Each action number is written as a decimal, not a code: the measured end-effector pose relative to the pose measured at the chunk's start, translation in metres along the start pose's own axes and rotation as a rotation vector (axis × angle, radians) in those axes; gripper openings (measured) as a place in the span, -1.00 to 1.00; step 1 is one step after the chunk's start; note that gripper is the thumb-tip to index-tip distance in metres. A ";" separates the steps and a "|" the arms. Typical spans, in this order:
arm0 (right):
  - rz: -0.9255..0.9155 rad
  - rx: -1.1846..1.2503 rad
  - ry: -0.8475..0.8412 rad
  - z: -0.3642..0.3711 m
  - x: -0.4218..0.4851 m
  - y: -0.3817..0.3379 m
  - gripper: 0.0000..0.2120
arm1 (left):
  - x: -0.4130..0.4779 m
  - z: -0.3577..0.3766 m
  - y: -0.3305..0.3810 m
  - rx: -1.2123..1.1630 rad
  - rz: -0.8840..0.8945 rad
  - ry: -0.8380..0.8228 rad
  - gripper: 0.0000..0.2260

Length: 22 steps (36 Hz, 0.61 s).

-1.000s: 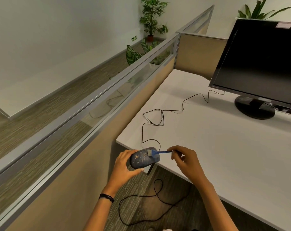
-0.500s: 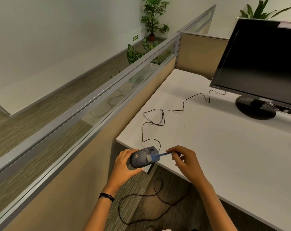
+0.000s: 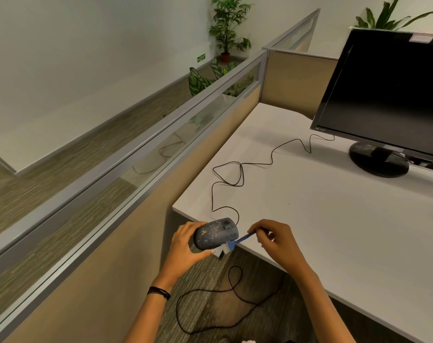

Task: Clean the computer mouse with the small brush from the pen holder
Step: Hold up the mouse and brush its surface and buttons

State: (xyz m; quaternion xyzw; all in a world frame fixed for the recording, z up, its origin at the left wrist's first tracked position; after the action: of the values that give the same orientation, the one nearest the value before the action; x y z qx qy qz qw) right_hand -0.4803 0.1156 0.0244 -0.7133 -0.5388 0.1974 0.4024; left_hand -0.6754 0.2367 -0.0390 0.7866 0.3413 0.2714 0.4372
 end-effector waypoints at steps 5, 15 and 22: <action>0.005 0.020 0.066 -0.004 0.001 -0.002 -0.68 | 0.000 0.001 0.001 -0.010 -0.008 0.006 -0.44; -0.011 0.019 0.038 0.000 0.000 -0.004 -0.73 | 0.000 0.001 0.005 -0.006 0.008 0.009 -0.42; -0.025 0.011 0.010 0.002 -0.002 -0.004 -0.70 | -0.002 0.002 0.004 -0.009 0.009 0.001 -0.44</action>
State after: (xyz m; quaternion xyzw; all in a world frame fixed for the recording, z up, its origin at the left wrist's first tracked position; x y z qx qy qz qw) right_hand -0.4852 0.1153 0.0262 -0.7054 -0.5444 0.1916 0.4114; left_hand -0.6743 0.2323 -0.0367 0.7862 0.3365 0.2752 0.4392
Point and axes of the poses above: each hand's wrist, its own x-axis towards the middle knuckle, its own z-axis out of the palm, y = z × x, the point moved 6 cm from there along x, towards the middle knuckle, and after that the axes turned 7 degrees about -x, right-handed, at the moved point
